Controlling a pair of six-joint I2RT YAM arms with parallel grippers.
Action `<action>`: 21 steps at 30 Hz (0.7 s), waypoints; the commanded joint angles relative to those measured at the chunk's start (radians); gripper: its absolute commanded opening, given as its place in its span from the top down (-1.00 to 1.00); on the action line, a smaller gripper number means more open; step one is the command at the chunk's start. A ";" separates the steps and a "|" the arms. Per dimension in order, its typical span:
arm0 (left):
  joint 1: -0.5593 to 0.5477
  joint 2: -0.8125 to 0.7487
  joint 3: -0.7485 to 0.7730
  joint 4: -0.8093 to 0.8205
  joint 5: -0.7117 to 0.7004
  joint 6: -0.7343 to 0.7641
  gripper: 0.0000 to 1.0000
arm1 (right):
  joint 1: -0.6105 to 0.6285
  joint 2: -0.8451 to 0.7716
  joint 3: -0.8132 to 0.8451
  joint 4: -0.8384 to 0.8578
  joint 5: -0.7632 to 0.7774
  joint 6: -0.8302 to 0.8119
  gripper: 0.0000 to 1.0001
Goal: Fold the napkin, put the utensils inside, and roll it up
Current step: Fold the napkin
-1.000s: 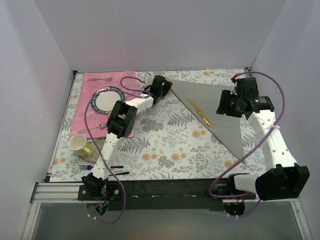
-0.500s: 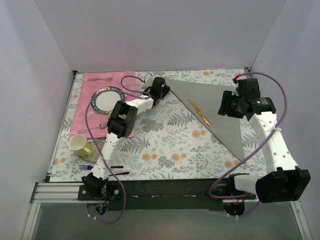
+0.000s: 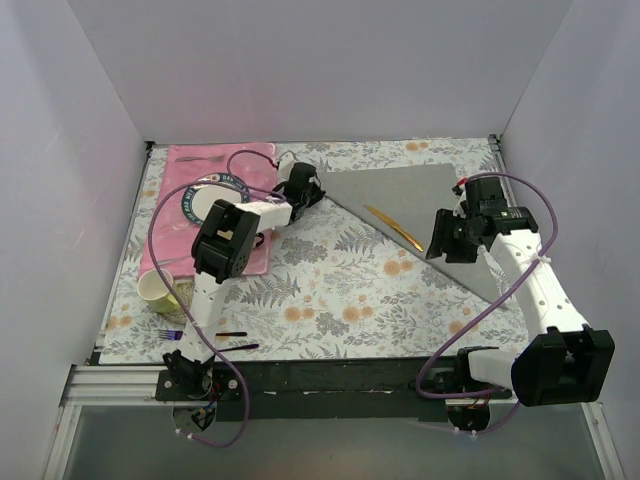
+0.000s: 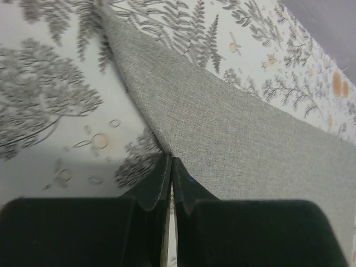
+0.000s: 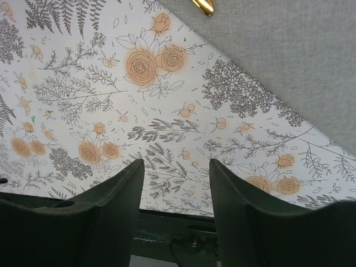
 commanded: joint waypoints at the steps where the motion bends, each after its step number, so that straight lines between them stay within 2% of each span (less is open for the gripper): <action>1: 0.029 -0.162 -0.144 0.013 0.003 0.080 1.00 | -0.006 -0.031 -0.033 0.025 -0.070 0.028 -0.17; 4: 0.029 -0.194 -0.157 -0.009 0.026 0.104 1.00 | -0.006 -0.007 -0.043 0.031 -0.107 0.028 -0.15; 9: 0.029 -0.235 -0.203 -0.007 0.078 0.112 1.00 | 0.005 0.076 -0.005 0.146 -0.127 -0.004 -0.17; 12: 0.029 -0.228 -0.203 -0.024 0.097 0.114 1.00 | 0.018 0.160 0.029 0.257 -0.131 0.035 -0.18; 13: 0.029 -0.225 -0.203 -0.026 0.101 0.111 1.00 | 0.023 0.185 0.036 0.284 -0.141 0.093 -0.16; 17: 0.029 -0.214 -0.195 -0.026 0.101 0.095 1.00 | 0.083 0.347 0.105 0.405 -0.138 0.196 -0.01; 21: 0.029 -0.200 -0.171 -0.038 0.107 0.097 1.00 | 0.135 0.507 0.267 0.428 -0.130 0.223 0.16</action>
